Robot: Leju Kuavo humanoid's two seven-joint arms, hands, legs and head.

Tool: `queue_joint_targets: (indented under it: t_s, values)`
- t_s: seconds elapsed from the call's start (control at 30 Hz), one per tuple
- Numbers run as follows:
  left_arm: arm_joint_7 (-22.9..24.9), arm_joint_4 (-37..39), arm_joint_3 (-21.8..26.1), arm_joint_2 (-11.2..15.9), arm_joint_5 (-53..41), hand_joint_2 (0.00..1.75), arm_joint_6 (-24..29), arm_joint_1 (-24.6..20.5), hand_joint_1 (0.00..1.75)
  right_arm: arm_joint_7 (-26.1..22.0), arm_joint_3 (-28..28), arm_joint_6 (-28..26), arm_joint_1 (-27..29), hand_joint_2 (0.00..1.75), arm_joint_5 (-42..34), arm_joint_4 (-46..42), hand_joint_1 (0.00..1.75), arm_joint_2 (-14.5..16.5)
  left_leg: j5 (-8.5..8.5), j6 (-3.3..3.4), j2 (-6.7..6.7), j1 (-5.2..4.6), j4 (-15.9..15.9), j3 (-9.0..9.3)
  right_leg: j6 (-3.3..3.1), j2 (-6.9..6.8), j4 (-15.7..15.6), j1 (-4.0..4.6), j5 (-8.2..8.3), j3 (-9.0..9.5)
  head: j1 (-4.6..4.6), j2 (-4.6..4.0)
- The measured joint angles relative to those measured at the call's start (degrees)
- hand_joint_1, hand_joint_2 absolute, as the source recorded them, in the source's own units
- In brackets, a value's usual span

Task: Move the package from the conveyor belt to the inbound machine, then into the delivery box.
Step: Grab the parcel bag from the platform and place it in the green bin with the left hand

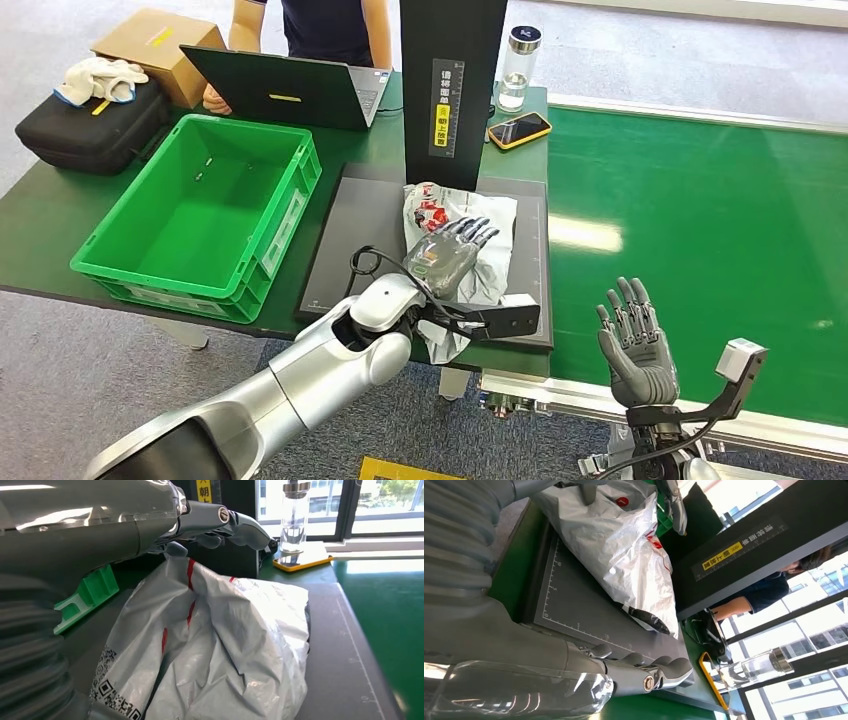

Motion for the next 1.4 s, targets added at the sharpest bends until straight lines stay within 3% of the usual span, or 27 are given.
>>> queue_joint_targets:
  t_s: [0.53,0.67,1.4]
  values:
    - [-1.7,4.1,0.0,-0.2,-0.1,1.75,-0.3,1.0,0.00,0.0,0.6,0.1,0.0,1.75,0.2,0.0,0.00,0.0,0.00,0.00,0.00,0.00,0.0,0.01,0.00,0.00,0.0,0.00,0.00,0.00,-0.01,0.00]
    - [-2.1,4.5,0.0,-0.4,-0.1,1.75,-0.6,1.0,1.75,0.0,0.6,0.1,-0.1,1.75,0.2,0.0,0.00,0.0,0.00,0.00,0.00,0.00,0.0,0.01,0.00,0.00,0.0,0.00,0.00,0.00,0.00,0.00]
    - [-3.2,5.1,0.0,-1.2,-0.6,1.75,-1.1,0.8,1.75,0.0,0.6,0.7,0.1,1.75,0.2,-0.5,0.00,0.0,0.00,0.00,0.00,0.00,0.0,0.01,0.00,0.00,0.0,0.00,0.00,-0.01,0.00,0.00]
